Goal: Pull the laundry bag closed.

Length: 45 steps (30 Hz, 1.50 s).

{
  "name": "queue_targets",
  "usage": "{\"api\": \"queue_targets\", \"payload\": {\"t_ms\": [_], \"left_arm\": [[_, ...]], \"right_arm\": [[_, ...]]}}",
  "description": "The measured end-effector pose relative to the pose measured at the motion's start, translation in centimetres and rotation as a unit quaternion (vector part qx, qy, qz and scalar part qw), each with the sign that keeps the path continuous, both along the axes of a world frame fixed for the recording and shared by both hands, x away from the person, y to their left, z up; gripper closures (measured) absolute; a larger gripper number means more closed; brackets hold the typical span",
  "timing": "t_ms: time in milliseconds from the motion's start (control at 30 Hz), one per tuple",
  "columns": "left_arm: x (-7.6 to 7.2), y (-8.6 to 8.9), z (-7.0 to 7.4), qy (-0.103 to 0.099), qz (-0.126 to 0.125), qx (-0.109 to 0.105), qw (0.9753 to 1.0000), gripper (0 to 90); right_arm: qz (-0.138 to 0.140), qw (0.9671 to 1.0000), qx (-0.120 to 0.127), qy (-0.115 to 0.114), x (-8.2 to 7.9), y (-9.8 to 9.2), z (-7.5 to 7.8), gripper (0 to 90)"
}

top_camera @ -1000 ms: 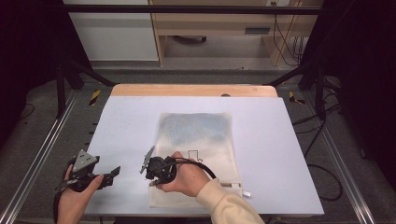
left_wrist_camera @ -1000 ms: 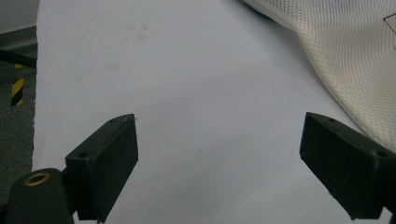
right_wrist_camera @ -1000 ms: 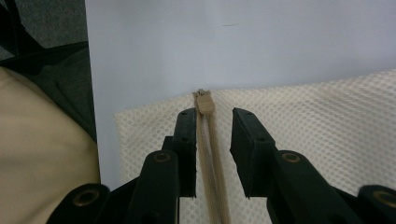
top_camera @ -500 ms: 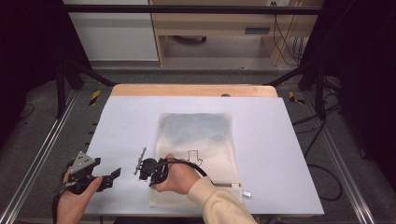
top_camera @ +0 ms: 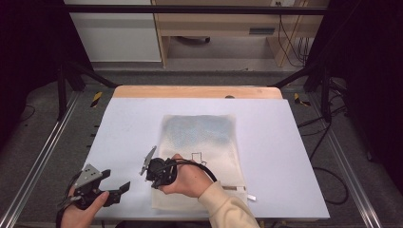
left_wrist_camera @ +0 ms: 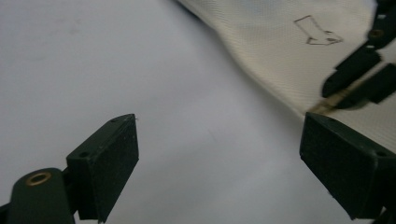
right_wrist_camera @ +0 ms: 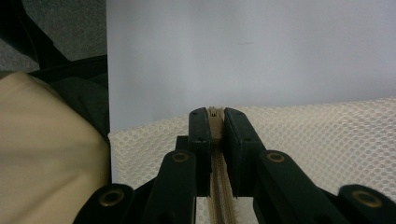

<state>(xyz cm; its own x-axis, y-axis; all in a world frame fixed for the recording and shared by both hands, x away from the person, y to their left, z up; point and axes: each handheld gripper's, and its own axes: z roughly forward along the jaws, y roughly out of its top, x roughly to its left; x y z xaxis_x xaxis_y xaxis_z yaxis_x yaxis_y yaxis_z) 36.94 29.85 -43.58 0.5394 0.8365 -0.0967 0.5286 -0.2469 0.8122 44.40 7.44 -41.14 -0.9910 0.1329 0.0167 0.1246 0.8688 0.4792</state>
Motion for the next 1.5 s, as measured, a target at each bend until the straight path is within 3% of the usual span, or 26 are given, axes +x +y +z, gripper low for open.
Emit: {"api": "queue_targets", "payload": {"t_ms": [133, 233, 433, 533, 667, 733, 867, 1000, 1067, 1100, 1200, 1300, 1500], "left_arm": [[-0.3, -1.6, -0.2, 0.005, -0.036, -0.008, 0.9993, 12.7], [-0.4, -3.1, -0.7, 0.018, -0.065, -0.003, 0.9977, 13.3], [-0.2, -5.3, -1.3, 0.032, -0.093, -0.014, 0.995, 15.3], [0.0, -6.1, -1.7, 0.033, -0.099, -0.007, 0.9945, 16.5], [0.7, -6.4, -2.0, 0.049, -0.098, -0.015, 0.9939, 21.6], [0.9, -6.4, -2.1, 0.05, -0.099, -0.018, 0.9936, 28.6], [1.8, -6.6, -2.6, 0.064, -0.11, -0.033, 0.9913, 37.1], [2.3, -6.6, -3.3, 0.09, -0.133, -0.055, 0.9854, 43.2], [2.4, -6.8, -3.3, 0.09, -0.144, -0.06, 0.9837, 45.2], [2.6, -6.9, -3.3, 0.085, -0.147, -0.053, 0.9841, 46.2], [3.0, -6.9, -3.5, 0.095, -0.162, -0.074, 0.9794, 50.0], [3.1, -6.9, -3.5, 0.092, -0.17, -0.085, 0.9773, 52.7], [3.7, -7.2, -3.9, 0.098, -0.18, -0.083, 0.9754, 55.1]], "right_arm": [[-0.001, 1.0, 0.005, -0.005, 0.2, 0.0, -0.1, 81.9], [-0.003, 0.9999, 0.012, -0.007, 0.3, -0.1, 0.0, 81.9], [-0.011, 0.9997, 0.022, -0.005, -0.1, -0.5, 0.2, 81.9], [-0.01, 0.9996, 0.024, -0.008, -0.2, -0.6, 0.4, 81.9], [-0.014, 0.9993, 0.034, -0.009, -0.2, -0.9, 0.8, 81.9], [-0.013, 0.9992, 0.036, -0.009, -0.2, -1.0, 0.9, 81.9], [-0.016, 0.9988, 0.045, -0.007, -0.3, -1.4, 1.1, 81.9], [-0.014, 0.999, 0.043, -0.008, -0.2, -1.2, 1.4, 81.9], [-0.014, 0.9989, 0.044, -0.011, -0.2, -1.1, 1.4, 81.9], [-0.013, 0.9989, 0.044, -0.012, -0.2, -1.1, 1.5, 81.9], [-0.014, 0.9986, 0.049, -0.012, -0.3, -1.2, 1.5, 81.9], [-0.017, 0.9985, 0.051, -0.009, -0.3, -1.4, 1.5, 81.9], [-0.018, 0.9984, 0.053, -0.009, -0.3, -1.5, 1.5, 81.9]]}}
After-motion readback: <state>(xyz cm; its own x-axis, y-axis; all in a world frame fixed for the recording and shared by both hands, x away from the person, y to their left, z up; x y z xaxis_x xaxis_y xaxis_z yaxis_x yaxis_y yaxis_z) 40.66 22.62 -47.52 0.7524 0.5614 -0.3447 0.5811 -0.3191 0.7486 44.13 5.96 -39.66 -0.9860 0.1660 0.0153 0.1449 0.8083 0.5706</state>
